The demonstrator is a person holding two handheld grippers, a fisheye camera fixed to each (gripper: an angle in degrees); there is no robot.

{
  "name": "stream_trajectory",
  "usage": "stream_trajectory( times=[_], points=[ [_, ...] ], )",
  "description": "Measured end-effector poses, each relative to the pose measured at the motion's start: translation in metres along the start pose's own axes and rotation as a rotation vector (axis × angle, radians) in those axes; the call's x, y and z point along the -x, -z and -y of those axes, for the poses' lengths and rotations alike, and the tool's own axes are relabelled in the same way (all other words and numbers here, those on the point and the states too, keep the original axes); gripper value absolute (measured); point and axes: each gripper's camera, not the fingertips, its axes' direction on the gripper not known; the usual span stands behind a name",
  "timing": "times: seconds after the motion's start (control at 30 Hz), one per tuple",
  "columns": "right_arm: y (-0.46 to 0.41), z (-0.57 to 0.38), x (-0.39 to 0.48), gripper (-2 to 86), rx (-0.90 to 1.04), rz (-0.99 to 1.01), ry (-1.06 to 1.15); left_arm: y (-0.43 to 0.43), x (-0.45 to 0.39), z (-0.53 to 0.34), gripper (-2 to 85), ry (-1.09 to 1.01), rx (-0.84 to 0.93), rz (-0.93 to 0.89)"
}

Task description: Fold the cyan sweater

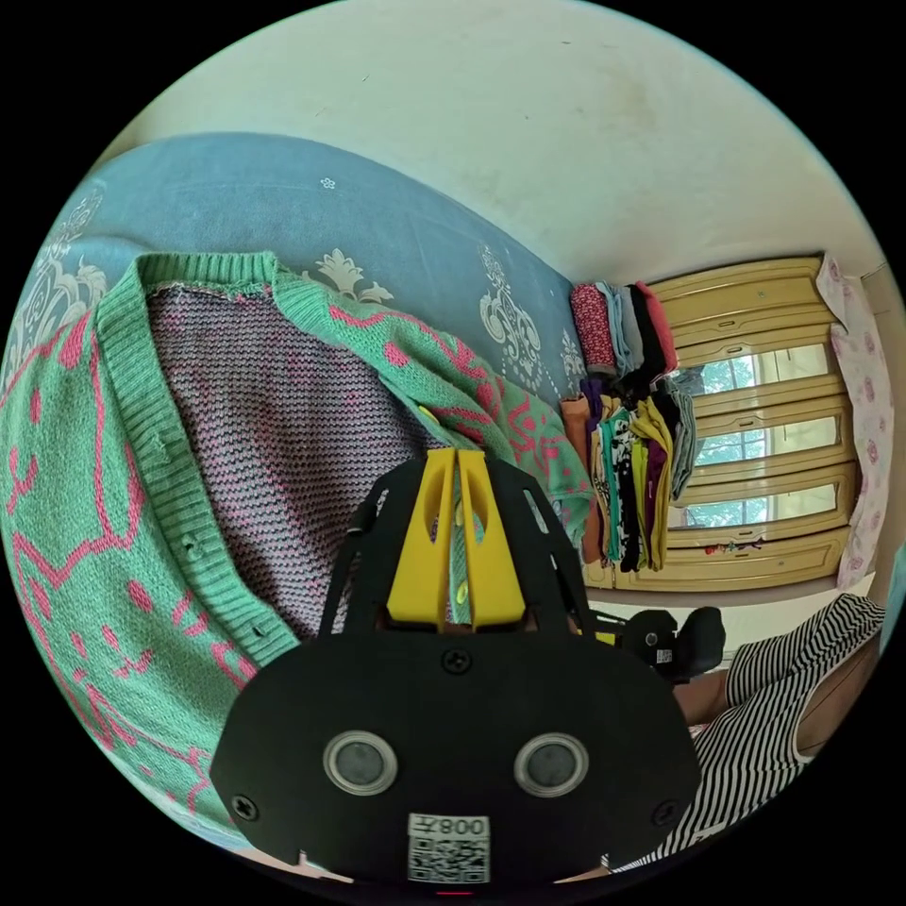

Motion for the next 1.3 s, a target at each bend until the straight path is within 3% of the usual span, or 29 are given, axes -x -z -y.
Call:
stream_trajectory(
  times=[0.2, 0.33, 0.63, 0.83, 1.07, 1.3],
  points=[
    [-0.037, 0.003, 0.008, 7.1, 0.112, -0.042, -0.033, 0.011, 0.003, -0.004, 0.2, 0.0, -0.004, -0.009],
    [-0.045, 0.007, 0.019, 1.9, 0.133, -0.139, 0.014, 0.017, 0.006, -0.009, 0.2, -0.004, 0.003, -0.009],
    [-0.019, -0.001, 0.001, 2.5, 0.059, 0.067, -0.049, 0.051, 0.013, -0.022, 0.2, -0.004, -0.018, -0.046],
    [-0.035, -0.009, 0.012, 9.0, 0.104, 0.01, -0.056, 0.059, 0.016, -0.031, 0.2, -0.01, -0.001, -0.04],
    [-0.056, -0.006, 0.014, 3.4, 0.147, -0.139, 0.007, 0.071, 0.019, -0.046, 0.3, -0.01, 0.003, -0.045],
    [0.003, -0.022, -0.027, 1.6, 0.056, 0.081, -0.029, 0.105, 0.021, -0.059, 0.4, -0.023, -0.011, -0.102]
  ],
)
